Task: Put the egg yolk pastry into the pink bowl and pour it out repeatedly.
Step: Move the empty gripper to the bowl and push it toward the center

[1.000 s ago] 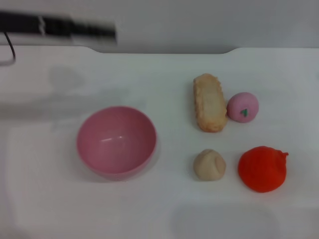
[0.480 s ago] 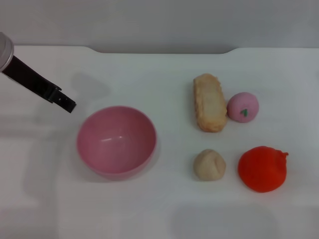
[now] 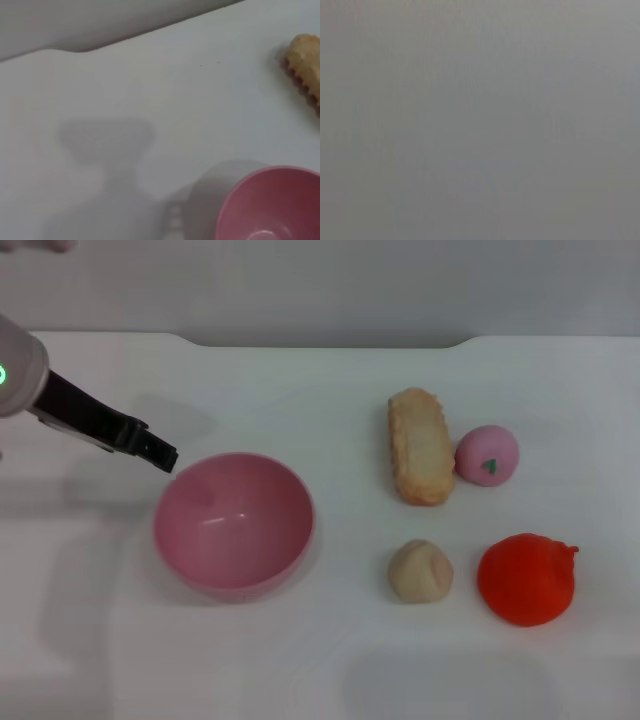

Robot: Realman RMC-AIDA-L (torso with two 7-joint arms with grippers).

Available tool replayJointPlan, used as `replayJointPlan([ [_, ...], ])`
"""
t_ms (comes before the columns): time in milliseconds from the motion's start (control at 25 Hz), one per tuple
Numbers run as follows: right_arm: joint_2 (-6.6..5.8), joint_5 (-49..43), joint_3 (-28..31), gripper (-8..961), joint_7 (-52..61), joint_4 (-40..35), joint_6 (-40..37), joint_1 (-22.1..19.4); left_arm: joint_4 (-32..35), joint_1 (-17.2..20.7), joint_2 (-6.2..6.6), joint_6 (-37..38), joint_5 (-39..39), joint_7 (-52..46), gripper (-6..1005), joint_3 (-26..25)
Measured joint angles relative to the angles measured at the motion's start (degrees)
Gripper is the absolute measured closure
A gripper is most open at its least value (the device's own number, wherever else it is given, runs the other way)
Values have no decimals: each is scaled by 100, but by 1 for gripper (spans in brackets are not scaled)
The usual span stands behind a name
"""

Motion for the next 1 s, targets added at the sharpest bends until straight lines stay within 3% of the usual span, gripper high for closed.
replayJointPlan([
  [400,0,-32,-2,230,1,-64,-46,12,-954,103,-6,-679,-24,-66,218,204],
  [1000,-9,-40,-2,229,1,-71,-33,107,-1733,145,-4,-1282,-396,-25,225,516],
])
